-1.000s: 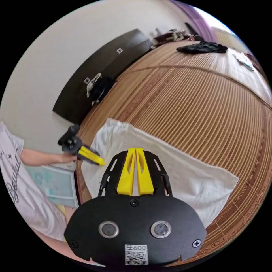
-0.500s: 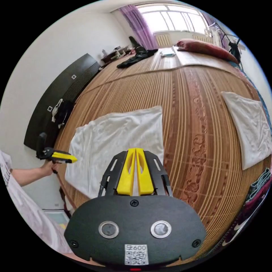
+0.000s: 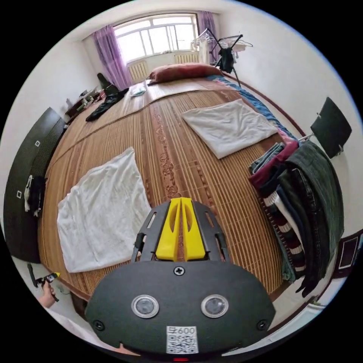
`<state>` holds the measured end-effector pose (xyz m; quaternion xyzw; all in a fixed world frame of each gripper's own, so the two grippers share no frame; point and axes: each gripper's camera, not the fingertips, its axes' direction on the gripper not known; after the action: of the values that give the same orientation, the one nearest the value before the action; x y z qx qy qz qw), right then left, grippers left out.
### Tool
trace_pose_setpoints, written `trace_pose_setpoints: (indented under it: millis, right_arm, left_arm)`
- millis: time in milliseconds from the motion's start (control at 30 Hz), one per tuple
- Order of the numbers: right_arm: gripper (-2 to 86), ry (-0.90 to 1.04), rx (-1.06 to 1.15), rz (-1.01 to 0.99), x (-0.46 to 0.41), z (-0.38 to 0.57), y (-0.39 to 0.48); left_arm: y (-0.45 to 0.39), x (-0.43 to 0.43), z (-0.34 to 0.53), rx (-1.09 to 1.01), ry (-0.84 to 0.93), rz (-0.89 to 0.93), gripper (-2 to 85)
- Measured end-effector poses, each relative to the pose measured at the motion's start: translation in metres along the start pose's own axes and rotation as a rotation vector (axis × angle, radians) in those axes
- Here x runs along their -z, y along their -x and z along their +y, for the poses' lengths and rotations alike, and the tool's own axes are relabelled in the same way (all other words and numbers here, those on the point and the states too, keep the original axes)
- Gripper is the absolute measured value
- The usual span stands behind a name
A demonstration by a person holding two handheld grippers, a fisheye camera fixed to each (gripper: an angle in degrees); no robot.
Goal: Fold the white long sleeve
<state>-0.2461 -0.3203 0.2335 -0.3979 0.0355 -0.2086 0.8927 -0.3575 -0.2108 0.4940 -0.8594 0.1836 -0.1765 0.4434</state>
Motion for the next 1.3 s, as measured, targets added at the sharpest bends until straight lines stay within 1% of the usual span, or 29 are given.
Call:
trace_pose_setpoints:
  millis: [33, 67, 100, 133, 167, 200, 233, 267, 300, 333, 367, 400, 433, 467, 500, 533, 600, 667, 833, 867, 933, 967, 1033, 1133, 1233, 1300]
  right_arm:
    - [-0.9, 0.065, 0.223, 0.012, -0.012, 0.002, 0.036]
    - [-0.9, 0.089, 0.337, 0.039, -0.017, 0.006, 0.055]
    - [-0.9, 0.097, 0.538, 0.112, -0.029, 0.018, 0.093]
    - [-0.9, 0.071, 0.678, 0.148, -0.039, 0.031, 0.125]
    - [-0.9, 0.064, 0.728, 0.144, -0.044, 0.038, 0.140]
    - [-0.9, 0.057, 0.807, 0.097, -0.052, 0.048, 0.167]
    - [-0.9, 0.053, 0.863, 0.025, -0.060, 0.057, 0.190]
    - [-0.9, 0.057, 0.875, -0.013, -0.063, 0.060, 0.202]
    - [-0.9, 0.082, 0.887, -0.091, -0.070, 0.064, 0.224]
    - [-0.9, 0.109, 0.882, -0.176, -0.075, 0.067, 0.244]
    - [-0.9, 0.121, 0.873, -0.221, -0.078, 0.069, 0.253]
    - [-0.9, 0.139, 0.865, -0.316, -0.081, 0.073, 0.267]
    - [-0.9, 0.157, 0.863, -0.406, -0.086, 0.077, 0.277]
    - [-0.9, 0.169, 0.858, -0.440, -0.089, 0.078, 0.282]
    - [-0.9, 0.200, 0.841, -0.483, -0.096, 0.081, 0.288]
    - [-0.9, 0.227, 0.826, -0.515, -0.103, 0.085, 0.292]
    - [-0.9, 0.235, 0.864, -0.553, -0.111, 0.093, 0.297]
    - [-0.9, 0.234, 0.890, -0.516, -0.121, 0.101, 0.301]
    - [-0.9, 0.285, 0.899, -0.432, -0.157, 0.121, 0.303]
    - [-0.9, 0.290, 0.927, -0.417, -0.160, 0.125, 0.306]
    - [-0.8, 0.300, 1.059, -0.303, -0.171, 0.143, 0.323]
    - [-0.8, 0.291, 1.085, -0.291, -0.172, 0.147, 0.328]
    - [-0.7, 0.268, 1.160, -0.322, -0.176, 0.162, 0.346]
    - [-0.2, 0.259, 1.212, -0.351, -0.183, 0.177, 0.368]
    - [0.4, 0.258, 1.191, -0.379, -0.190, 0.188, 0.381]
    - [0.2, 0.261, 1.170, -0.392, -0.195, 0.194, 0.386]
  left_arm:
    - [-0.043, 0.001, 0.000, -0.221, -0.012, -0.160, 1.1]
    - [-0.089, -0.005, 0.005, -0.455, -0.020, -0.314, 1.5]
    - [-0.134, -0.018, 0.016, -0.718, -0.016, -0.378, 1.8]
    - [-0.155, -0.027, 0.023, -0.849, 0.003, -0.387, 2.0]
    - [-0.191, -0.050, 0.037, -1.068, 0.090, -0.430, 2.3]
    - [-0.206, -0.063, 0.043, -1.138, 0.123, -0.486, 2.5]
    - [-0.230, -0.085, 0.057, -1.234, 0.111, -0.620, 2.8]
    - [-0.247, -0.104, 0.071, -1.328, 0.057, -0.754, 3.5]
    - [-0.256, -0.122, 0.079, -1.350, -0.031, -0.927, 4.6]
    - [-0.259, -0.130, 0.080, -1.345, -0.066, -0.996, 6.0]
    - [-0.262, -0.144, 0.080, -1.348, -0.086, -1.024, 8.9]
    - [-0.262, -0.149, 0.079, -1.346, -0.071, -0.987, 9.2]
    - [-0.260, -0.158, 0.074, -1.318, -0.025, -0.892, 10.0]
    - [-0.257, -0.170, 0.073, -1.312, 0.028, -0.844, 10.3]
    - [-0.254, -0.185, 0.075, -1.316, 0.052, -0.868, 10.7]
    - [-0.252, -0.191, 0.076, -1.315, 0.041, -0.892, 10.8]
    - [-0.248, -0.210, 0.080, -1.308, 0.011, -0.967, 10.8]
    - [-0.246, -0.229, 0.083, -1.321, 0.021, -0.950, 9.7]
    - [-0.240, -0.264, 0.096, -1.376, -0.028, -0.962, 5.3]
    - [-0.238, -0.273, 0.096, -1.369, -0.019, -0.959, 4.1]
    - [-0.235, -0.284, 0.097, -1.354, -0.010, -0.955, 2.7]
    - [-0.233, -0.291, 0.099, -1.350, -0.014, -0.950, 2.0]
    - [-0.228, -0.299, 0.105, -1.350, -0.054, -0.962, 1.6]
    - [-0.223, -0.308, 0.115, -1.325, -0.109, -0.972, 1.5]
    - [-0.221, -0.312, 0.126, -1.288, -0.186, -0.970, 2.2]
    - [-0.219, -0.324, 0.130, -1.274, -0.187, -0.965, 4.3]
